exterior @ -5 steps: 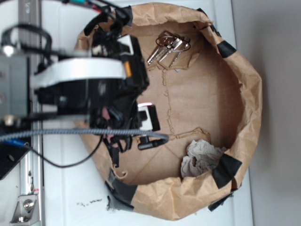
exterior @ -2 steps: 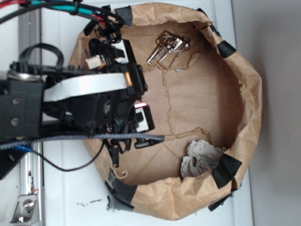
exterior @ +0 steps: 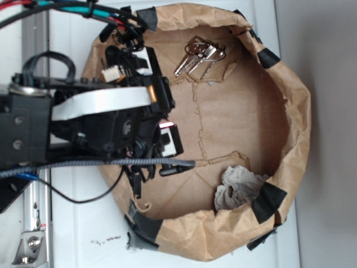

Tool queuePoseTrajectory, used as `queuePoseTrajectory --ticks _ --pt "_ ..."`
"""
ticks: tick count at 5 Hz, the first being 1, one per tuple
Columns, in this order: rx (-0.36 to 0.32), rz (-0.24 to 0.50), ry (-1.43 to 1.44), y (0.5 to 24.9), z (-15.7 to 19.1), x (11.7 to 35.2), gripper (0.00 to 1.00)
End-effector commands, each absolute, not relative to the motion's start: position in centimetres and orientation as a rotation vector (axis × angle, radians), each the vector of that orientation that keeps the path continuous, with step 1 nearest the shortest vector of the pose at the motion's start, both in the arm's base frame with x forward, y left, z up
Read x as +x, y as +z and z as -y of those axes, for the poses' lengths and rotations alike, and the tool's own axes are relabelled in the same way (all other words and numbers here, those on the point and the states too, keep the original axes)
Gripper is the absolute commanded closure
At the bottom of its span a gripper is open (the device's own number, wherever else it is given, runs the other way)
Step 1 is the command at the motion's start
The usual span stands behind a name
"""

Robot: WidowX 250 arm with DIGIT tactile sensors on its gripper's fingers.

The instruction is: Grab the silver keys.

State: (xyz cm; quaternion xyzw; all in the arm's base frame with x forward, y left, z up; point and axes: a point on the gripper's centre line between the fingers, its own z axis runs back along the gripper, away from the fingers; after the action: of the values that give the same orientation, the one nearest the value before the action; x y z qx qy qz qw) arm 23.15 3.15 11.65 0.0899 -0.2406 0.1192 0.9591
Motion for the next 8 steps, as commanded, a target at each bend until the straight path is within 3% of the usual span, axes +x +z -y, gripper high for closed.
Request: queuePoseTrajectory --ticks 1,2,3,4,5,8 --pt "0.147 0.612 -0.004 9.5 -3.3 24.7 0.0" --pt "0.15 0.617 -0.034 9.0 -3.8 25.3 0.0" --pt "0.124 0.581 0.0 10.0 -5.6 26.4 0.0" --pt "0.149 0.558 0.072 10.4 -7.2 28.2 0.0" --pt "0.17 0.562 0.076 9.9 -8.2 28.3 0.0" --pt "0.173 0.576 -0.06 8.2 -6.7 25.1 0.0"
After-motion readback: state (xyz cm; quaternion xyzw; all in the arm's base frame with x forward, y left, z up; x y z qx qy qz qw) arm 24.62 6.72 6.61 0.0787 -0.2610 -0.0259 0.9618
